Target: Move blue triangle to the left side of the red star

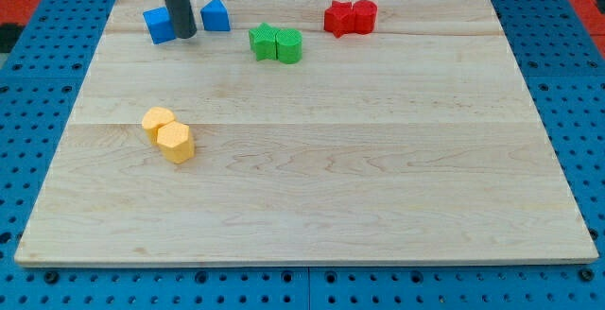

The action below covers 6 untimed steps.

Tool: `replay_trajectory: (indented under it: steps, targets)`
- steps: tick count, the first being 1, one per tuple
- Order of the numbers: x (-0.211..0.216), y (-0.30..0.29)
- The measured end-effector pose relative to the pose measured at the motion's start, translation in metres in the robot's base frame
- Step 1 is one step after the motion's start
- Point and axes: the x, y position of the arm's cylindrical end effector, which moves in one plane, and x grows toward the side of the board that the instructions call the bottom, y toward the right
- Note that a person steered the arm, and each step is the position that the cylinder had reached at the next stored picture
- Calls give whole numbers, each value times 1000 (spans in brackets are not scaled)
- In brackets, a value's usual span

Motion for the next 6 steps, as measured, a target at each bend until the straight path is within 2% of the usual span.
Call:
replay_trajectory:
  steps: [2,3,4,6]
  targets:
    - [-8,-10]
    - [-32,-6]
    - [-39,13]
    - [-39,122]
